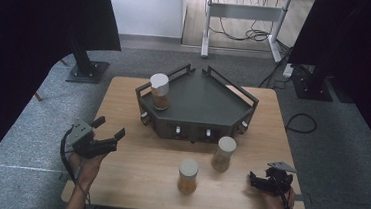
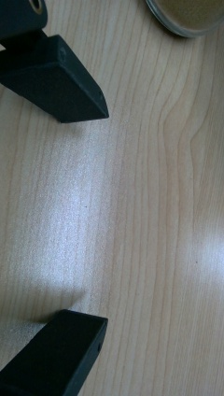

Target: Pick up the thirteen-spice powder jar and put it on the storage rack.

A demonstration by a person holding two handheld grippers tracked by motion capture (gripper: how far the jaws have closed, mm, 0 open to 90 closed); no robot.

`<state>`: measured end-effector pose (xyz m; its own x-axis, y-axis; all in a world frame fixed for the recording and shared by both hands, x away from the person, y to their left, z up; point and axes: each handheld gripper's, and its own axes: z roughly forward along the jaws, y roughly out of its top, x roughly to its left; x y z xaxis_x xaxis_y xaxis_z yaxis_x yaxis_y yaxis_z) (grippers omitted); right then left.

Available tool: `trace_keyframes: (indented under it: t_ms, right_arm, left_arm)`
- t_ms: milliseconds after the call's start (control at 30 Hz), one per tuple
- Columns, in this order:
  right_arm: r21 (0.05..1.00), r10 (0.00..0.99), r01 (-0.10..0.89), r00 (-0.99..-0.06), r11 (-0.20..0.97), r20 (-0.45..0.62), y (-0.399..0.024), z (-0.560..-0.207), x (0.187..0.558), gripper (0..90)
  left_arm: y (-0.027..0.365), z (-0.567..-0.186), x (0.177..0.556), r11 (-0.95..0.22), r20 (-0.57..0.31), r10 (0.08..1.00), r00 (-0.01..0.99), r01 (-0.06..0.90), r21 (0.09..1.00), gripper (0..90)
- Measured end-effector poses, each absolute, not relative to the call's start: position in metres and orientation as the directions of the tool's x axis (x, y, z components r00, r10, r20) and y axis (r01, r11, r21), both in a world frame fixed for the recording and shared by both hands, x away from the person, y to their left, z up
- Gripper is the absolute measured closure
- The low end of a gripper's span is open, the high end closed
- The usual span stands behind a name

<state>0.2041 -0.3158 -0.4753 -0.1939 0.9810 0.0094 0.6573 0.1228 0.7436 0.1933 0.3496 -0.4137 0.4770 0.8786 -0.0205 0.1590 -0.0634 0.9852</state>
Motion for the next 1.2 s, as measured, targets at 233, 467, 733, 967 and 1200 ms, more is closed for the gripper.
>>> trace_keyframes:
  t_ms: [233,467,733,967,1200]
  right_arm:
    - [0.744,0.981,0.657,-0.194,0.123,0.01,-0.316,-0.475,0.204,1.8]
    - [0.744,0.981,0.657,-0.194,0.123,0.01,-0.316,-0.475,0.204,1.7]
    - [0.744,0.981,0.657,-0.194,0.123,0.01,-0.316,-0.475,0.204,1.7]
    - [0.744,0.981,0.657,-0.194,0.122,0.01,-0.316,-0.475,0.204,1.8]
    - [0.744,0.981,0.657,-0.194,0.123,0.009,-0.316,-0.475,0.204,1.8]
  left_arm:
    - [0.347,-0.425,0.194,-0.079,-0.023,0.884,0.466,0.197,0.977,11.4]
    - [0.346,-0.436,0.195,-0.082,-0.034,0.886,0.462,0.229,0.97,11.4]
    - [0.342,-0.449,0.196,-0.103,-0.033,0.887,0.46,0.267,0.958,11.5]
    - [0.334,-0.457,0.199,-0.135,-0.016,0.886,0.463,0.291,0.947,11.5]
    - [0.331,-0.462,0.201,-0.153,-0.012,0.884,0.467,0.313,0.937,11.5]
